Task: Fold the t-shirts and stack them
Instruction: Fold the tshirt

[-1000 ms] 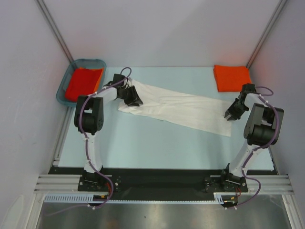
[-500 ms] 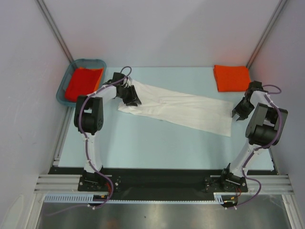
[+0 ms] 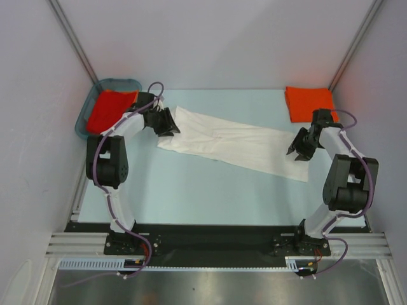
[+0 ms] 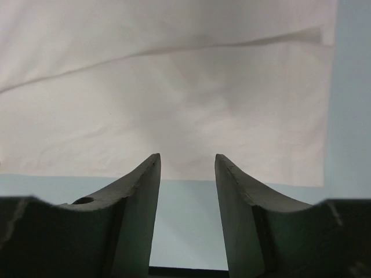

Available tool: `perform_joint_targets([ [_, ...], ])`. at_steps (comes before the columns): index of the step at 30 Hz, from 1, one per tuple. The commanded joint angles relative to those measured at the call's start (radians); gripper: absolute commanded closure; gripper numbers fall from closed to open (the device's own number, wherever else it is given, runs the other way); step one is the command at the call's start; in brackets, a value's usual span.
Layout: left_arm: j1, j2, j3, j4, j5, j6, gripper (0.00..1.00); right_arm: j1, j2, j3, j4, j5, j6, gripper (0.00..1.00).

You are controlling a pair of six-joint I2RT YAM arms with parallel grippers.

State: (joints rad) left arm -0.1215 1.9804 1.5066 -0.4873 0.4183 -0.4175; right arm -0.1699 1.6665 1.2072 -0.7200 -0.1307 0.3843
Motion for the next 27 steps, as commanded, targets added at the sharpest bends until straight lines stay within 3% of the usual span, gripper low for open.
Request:
perform_joint_targets([
  [1, 0.045, 0.049, -0.032, 0.018, 0.007, 0.006, 0.57, 0.0, 0.024, -0.063, 0.054, -0.089, 0.051, 0.53],
  [4, 0.069, 0.1, -0.04, 0.019, -0.006, 0.025, 0.58, -0.045, 0.024, -0.118, 0.074, -0.075, 0.051, 0.66],
  [10, 0.092, 0.172, -0.017, 0.027, 0.005, 0.045, 0.6, -0.128, 0.036, -0.196, 0.053, 0.006, 0.018, 0.76],
  [22, 0.109, 0.184, 0.064, -0.079, -0.065, 0.04, 0.58, -0.183, 0.026, -0.206, 0.008, 0.046, 0.011, 0.66],
  [27, 0.111, 0.267, 0.256, -0.195, -0.036, 0.08, 0.58, -0.142, 0.003, -0.215, 0.008, 0.008, 0.01, 0.63],
])
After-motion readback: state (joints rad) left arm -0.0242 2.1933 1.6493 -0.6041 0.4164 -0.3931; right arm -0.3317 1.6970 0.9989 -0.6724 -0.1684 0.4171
